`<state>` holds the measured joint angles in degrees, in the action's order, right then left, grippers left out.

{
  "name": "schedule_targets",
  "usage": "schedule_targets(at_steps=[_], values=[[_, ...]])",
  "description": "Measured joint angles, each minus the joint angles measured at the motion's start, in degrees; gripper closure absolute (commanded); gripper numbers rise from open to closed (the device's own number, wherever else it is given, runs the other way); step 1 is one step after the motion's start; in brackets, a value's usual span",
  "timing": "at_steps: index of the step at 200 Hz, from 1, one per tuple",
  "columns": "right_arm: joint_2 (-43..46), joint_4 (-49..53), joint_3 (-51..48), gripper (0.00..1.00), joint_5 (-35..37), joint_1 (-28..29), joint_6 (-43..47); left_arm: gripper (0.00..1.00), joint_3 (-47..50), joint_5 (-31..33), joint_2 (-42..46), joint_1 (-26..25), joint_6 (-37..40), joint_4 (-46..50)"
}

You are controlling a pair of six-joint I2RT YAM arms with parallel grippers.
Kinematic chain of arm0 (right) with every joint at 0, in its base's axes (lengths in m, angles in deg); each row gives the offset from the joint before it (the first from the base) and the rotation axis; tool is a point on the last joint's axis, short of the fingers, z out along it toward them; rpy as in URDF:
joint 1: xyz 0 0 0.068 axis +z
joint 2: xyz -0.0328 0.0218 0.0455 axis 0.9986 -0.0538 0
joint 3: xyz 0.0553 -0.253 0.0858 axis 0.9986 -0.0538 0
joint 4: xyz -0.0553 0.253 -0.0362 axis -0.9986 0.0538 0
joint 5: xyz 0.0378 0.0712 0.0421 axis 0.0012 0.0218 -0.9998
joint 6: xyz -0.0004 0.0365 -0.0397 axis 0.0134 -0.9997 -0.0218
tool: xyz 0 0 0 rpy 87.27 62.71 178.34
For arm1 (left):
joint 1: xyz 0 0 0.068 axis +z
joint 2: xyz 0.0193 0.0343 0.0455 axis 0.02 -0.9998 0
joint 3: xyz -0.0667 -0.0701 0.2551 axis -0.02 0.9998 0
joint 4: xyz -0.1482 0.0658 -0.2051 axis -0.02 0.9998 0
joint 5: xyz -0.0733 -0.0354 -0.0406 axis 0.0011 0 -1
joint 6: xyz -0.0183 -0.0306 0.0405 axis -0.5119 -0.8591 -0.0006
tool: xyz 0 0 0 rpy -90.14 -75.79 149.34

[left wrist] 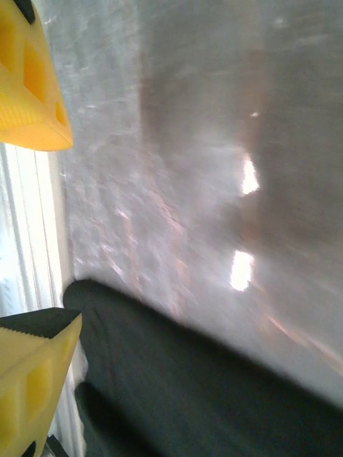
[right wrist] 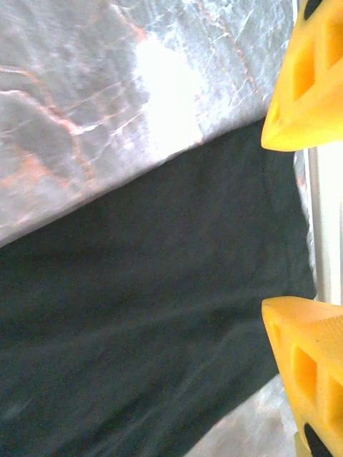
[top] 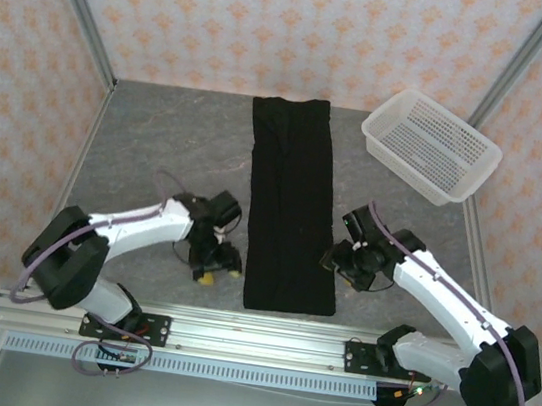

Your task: Fold and stack the t-shirts

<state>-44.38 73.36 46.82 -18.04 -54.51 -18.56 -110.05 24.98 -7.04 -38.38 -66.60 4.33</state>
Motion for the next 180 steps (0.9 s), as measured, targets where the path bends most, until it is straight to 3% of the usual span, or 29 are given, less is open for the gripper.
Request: schedule_targets(at_steps=[57,96,116,146,180], values=[[-1.2,0.1,-4.5,0.44,-3.9,-0.2,5.1,0.42,3.3,-1.4,0.1,-9.3,-12.1,-14.3],[-1.3,0.1,-5.9,0.44,-4.4,-0.3,5.8,0.47,1.6,-1.3,-6.5,-13.4,-13.8,-15.7],[-1.2,0.1,-6.7,0.44,-4.8,-0.3,6.1,0.56,1.0,-1.2,-7.9,-13.7,-14.2,-15.2],[-0.8,0.1,-8.5,0.44,-5.7,-0.3,6.2,0.81,-1.1,-0.9,-10.3,-13.7,-14.4,-11.9],[-1.0,-0.3,-9.3,0.46,-6.7,-0.3,6.1,0.91,-2.4,-0.5,-11.5,-14.2,-14.6,-14.9]])
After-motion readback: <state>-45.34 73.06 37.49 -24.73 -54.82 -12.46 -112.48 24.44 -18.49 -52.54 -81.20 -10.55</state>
